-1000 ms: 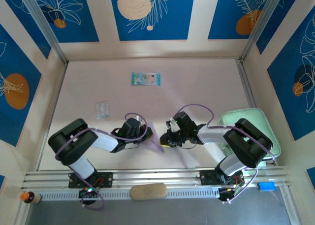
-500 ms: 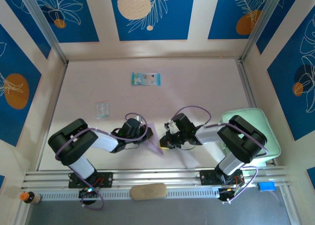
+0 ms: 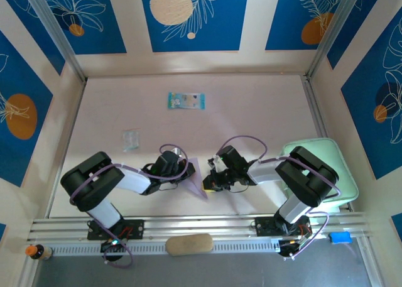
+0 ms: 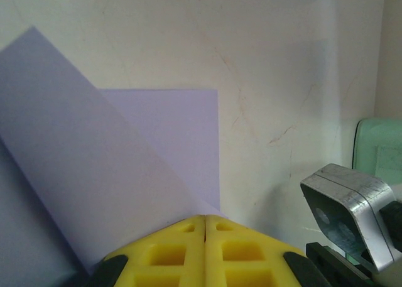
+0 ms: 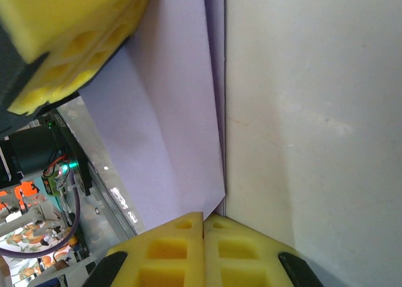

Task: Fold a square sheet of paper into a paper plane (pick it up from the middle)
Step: Perform the fourth fold on the wing at the bottom-center of the table.

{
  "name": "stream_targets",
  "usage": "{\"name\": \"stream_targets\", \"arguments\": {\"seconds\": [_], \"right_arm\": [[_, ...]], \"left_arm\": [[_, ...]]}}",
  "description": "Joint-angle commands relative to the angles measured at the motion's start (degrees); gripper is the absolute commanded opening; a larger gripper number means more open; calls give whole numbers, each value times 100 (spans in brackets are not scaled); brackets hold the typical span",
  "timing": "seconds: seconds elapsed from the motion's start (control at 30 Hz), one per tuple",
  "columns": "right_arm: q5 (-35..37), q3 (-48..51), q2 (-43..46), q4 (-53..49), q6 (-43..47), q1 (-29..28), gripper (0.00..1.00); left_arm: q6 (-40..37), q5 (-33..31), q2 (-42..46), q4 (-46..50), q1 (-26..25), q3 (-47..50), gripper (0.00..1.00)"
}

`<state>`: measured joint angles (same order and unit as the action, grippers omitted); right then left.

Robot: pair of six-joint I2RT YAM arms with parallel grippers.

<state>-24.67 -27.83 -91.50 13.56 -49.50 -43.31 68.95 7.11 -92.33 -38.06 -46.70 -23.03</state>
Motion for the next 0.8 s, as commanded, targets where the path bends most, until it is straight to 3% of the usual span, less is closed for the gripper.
{"name": "stream_targets", "arguments": {"seconds": [0.0, 0.27, 0.47, 0.57, 0.77], "right_arm": [[91, -82, 165, -546, 165, -46, 2], [295, -460, 197, -1229, 602, -37, 1], [647, -602, 497, -1421, 775, -134, 1], [969, -714, 637, -1650, 950, -242, 1], [1462, -907, 557, -1949, 1255, -424, 1]], "left_arm": [[-95, -158, 112, 158, -35, -13, 7], [-673, 119, 682, 773, -41, -352, 31], [-948, -494, 1849, 2286, -41, -464, 37], [-853, -843, 2243, 3100, -40, -474, 33], [-646, -774, 2542, 2869, -32, -115, 25]]}}
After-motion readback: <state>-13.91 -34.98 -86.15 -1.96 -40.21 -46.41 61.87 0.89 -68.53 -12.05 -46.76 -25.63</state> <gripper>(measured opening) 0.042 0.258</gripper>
